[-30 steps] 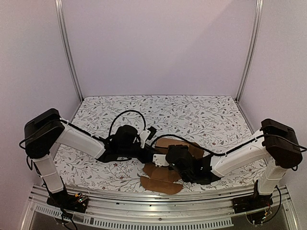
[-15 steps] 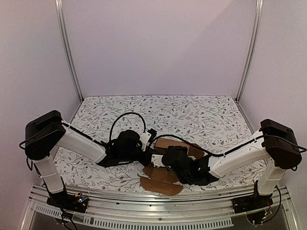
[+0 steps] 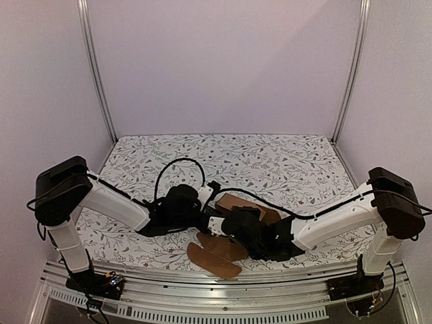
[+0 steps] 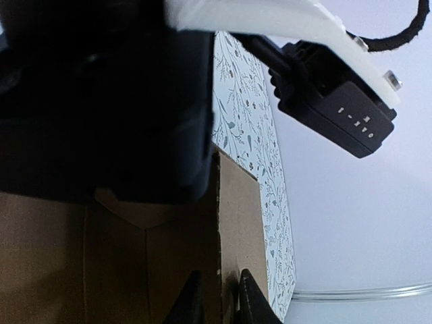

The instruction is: Fold the paper box

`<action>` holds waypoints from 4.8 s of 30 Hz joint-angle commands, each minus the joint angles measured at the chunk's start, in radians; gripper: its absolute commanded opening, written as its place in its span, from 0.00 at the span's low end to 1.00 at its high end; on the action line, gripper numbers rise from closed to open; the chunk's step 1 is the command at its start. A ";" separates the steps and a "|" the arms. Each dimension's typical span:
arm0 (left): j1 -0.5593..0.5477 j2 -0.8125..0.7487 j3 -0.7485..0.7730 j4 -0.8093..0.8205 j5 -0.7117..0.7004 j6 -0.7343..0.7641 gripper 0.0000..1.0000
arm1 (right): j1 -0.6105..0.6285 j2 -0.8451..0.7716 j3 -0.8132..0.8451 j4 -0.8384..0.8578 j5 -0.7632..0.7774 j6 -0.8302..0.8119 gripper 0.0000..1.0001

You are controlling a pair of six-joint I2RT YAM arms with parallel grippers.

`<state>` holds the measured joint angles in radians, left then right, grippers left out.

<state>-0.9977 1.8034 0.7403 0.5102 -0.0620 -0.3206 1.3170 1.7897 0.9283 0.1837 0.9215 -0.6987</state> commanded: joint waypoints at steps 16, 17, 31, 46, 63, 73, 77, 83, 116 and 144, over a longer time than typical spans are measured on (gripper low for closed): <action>-0.027 0.025 0.149 -0.180 -0.047 0.131 0.00 | -0.033 -0.338 -0.005 -0.311 -0.349 0.327 0.75; -0.026 0.026 0.150 -0.182 -0.054 0.141 0.00 | -0.044 -0.366 -0.003 -0.331 -0.373 0.342 0.76; -0.025 0.043 0.204 -0.242 0.041 0.387 0.00 | -0.325 -0.465 0.104 -0.558 -0.697 0.738 0.74; -0.015 0.116 0.256 -0.237 0.122 0.382 0.00 | -0.401 -0.307 0.082 -0.368 -0.848 0.917 0.00; -0.014 0.138 0.211 -0.149 0.122 0.324 0.02 | -0.401 -0.195 0.013 -0.194 -0.878 1.043 0.00; -0.012 0.134 0.166 -0.050 0.130 0.264 0.15 | -0.401 -0.150 -0.016 -0.144 -0.886 1.071 0.00; -0.012 0.135 0.146 -0.001 0.125 0.244 0.19 | -0.401 -0.153 -0.031 -0.141 -0.885 1.077 0.00; -0.012 0.160 0.136 0.102 0.127 0.203 0.23 | -0.401 -0.156 -0.044 -0.134 -0.899 1.089 0.00; -0.011 0.505 0.055 1.012 0.201 0.123 0.25 | -0.400 -0.226 -0.098 -0.113 -0.910 1.107 0.00; -0.010 0.534 0.194 0.951 0.232 0.127 0.18 | -0.400 -0.221 -0.106 -0.102 -0.910 1.107 0.00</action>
<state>-1.0077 2.3054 0.9089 1.3315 0.1505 -0.2070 0.9180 1.5764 0.8440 0.1108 0.0193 0.4042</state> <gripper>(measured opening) 0.220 0.004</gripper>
